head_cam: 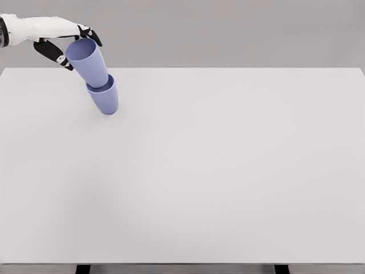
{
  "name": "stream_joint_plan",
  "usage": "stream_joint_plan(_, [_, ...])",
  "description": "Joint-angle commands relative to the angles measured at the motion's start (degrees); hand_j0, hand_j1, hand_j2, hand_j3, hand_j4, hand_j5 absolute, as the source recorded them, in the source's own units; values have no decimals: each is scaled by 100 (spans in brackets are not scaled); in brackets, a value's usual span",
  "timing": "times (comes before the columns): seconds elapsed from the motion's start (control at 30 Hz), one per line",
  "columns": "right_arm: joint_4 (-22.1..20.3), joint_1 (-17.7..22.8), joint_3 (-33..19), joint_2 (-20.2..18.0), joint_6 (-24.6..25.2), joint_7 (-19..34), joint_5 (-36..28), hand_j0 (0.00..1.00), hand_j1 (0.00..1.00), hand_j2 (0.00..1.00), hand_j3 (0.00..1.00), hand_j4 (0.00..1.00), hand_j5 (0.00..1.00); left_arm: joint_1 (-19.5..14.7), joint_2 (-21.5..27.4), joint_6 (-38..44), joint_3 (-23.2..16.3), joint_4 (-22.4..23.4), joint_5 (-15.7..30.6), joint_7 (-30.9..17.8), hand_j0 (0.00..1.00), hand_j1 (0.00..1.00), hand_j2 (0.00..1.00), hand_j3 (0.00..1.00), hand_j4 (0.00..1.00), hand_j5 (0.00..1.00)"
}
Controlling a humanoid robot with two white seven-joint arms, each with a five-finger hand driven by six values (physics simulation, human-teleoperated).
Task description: Place the right cup on the left cup with left arm
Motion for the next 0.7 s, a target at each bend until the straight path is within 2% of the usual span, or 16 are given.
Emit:
stream_joint_plan(0.0, [0, 0, 0, 0, -1, -1, 2, 100, 100, 100, 100, 100, 100, 9, -56, 16, 29, 17, 30, 3, 62, 62, 62, 62, 62, 62])
stream_joint_plan(0.37, [0, 0, 0, 0, -1, -1, 2, 100, 100, 100, 100, 100, 100, 26, -56, 16, 12, 26, 30, 21, 63, 63, 63, 63, 63, 63])
stream_joint_plan(0.43, [0, -9, 0, 0, -1, 8, 2, 100, 100, 100, 100, 100, 100, 35, -56, 16, 12, 26, 30, 100, 69, 69, 69, 69, 69, 69])
stream_joint_plan(0.47, [0, 0, 8, 0, -1, -1, 2, 100, 100, 100, 100, 100, 100, 35, -56, 16, 12, 26, 21, 170, 81, 81, 81, 81, 81, 81])
stream_joint_plan(0.57, [0, -9, 0, 0, -1, -1, 2, 100, 100, 100, 100, 100, 100, 35, -47, 16, 55, 17, -84, 197, 97, 97, 97, 97, 97, 97])
stream_joint_plan(0.6, [0, -9, 0, 0, -1, -1, 2, 100, 100, 100, 100, 100, 100, 35, -39, 16, 64, 17, -120, 197, 100, 100, 100, 100, 100, 100])
stream_joint_plan(0.67, [0, 0, 0, 0, -1, 8, 2, 100, 100, 100, 100, 100, 100, 44, -21, 16, 64, 17, -120, 205, 100, 100, 100, 100, 100, 100])
